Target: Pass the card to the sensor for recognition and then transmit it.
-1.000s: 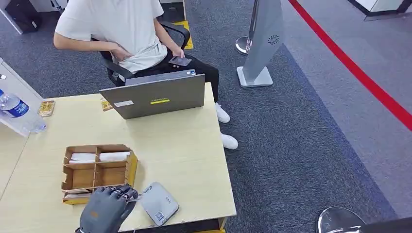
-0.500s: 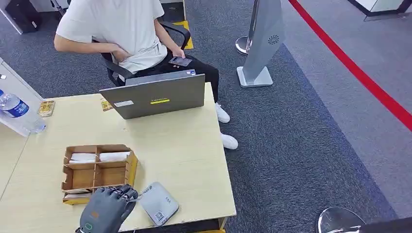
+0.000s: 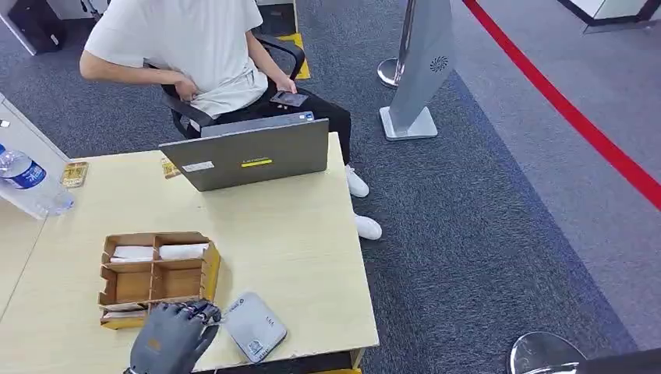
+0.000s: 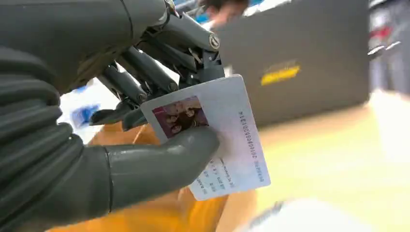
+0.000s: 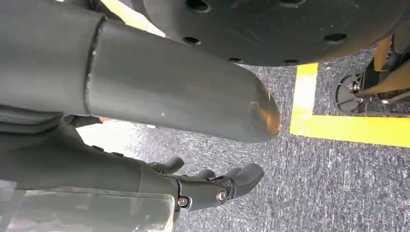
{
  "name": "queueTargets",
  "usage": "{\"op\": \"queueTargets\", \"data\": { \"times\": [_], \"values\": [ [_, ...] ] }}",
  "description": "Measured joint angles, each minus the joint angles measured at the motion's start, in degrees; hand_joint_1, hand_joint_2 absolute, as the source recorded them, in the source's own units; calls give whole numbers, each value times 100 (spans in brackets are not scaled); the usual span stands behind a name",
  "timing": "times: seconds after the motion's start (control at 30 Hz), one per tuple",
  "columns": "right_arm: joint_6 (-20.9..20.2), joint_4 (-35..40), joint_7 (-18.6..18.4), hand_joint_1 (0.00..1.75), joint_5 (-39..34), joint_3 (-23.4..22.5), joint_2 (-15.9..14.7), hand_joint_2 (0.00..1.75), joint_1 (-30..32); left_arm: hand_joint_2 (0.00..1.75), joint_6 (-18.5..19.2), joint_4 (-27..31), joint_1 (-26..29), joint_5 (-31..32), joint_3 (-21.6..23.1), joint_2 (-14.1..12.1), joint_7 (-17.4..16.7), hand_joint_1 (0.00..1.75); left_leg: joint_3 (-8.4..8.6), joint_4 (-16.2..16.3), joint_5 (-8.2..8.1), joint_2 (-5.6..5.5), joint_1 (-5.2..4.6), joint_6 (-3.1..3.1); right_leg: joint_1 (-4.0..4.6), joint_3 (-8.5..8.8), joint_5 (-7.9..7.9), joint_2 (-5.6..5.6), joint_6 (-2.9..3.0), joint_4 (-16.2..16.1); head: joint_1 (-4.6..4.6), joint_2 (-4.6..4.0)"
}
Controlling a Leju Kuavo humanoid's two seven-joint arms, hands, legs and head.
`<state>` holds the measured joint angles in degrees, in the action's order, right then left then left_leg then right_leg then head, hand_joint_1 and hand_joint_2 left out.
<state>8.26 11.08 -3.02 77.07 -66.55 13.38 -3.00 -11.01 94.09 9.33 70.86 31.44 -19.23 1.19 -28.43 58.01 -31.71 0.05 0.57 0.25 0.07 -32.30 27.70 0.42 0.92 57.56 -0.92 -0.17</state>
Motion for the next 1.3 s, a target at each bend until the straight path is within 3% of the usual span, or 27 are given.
{"op": "queueTargets", "data": {
  "times": [0.07,0.13,0.5,0.87,1.1,1.2,1.3],
  "values": [
    [-22,0,-13,0,17,0,0,0,5,175,-522,-384,71,-114,313,-42,-251,175,-1,1,0,-2,0,0,1,-2,4,-2,-3,0,-2,0],
    [-22,0,-13,0,22,0,0,0,-1,175,-716,-581,86,-216,592,-87,-393,175,-3,0,0,-6,0,1,1,-1,7,-7,-3,0,-2,0],
    [-26,0,-15,0,63,2,2,0,0,175,-652,-819,-57,-404,1259,-275,-585,175,-2,0,-2,-6,-2,2,-1,2,8,-12,-4,0,-2,0],
    [-20,0,-35,0,70,4,4,0,-2,175,-665,-891,-120,-485,1516,-363,-710,175,-1,-1,-2,-6,-1,2,-1,2,8,-11,-4,0,-2,0],
    [-20,0,-39,0,59,4,4,0,1,175,-801,-591,-131,-325,1394,-559,-943,175,0,-1,-1,-6,-1,2,0,2,8,-12,-4,0,-2,0],
    [-11,0,-13,0,61,4,4,0,5,175,-464,-230,-112,-247,779,-588,-558,175,-1,-1,-1,-6,0,2,0,2,8,-11,-3,1,-2,0],
    [-13,0,-9,0,76,4,4,0,7,175,-392,31,-111,-177,202,-577,-369,175,0,-1,0,-6,0,1,0,2,7,-10,-3,1,-2,0]
  ]
}}
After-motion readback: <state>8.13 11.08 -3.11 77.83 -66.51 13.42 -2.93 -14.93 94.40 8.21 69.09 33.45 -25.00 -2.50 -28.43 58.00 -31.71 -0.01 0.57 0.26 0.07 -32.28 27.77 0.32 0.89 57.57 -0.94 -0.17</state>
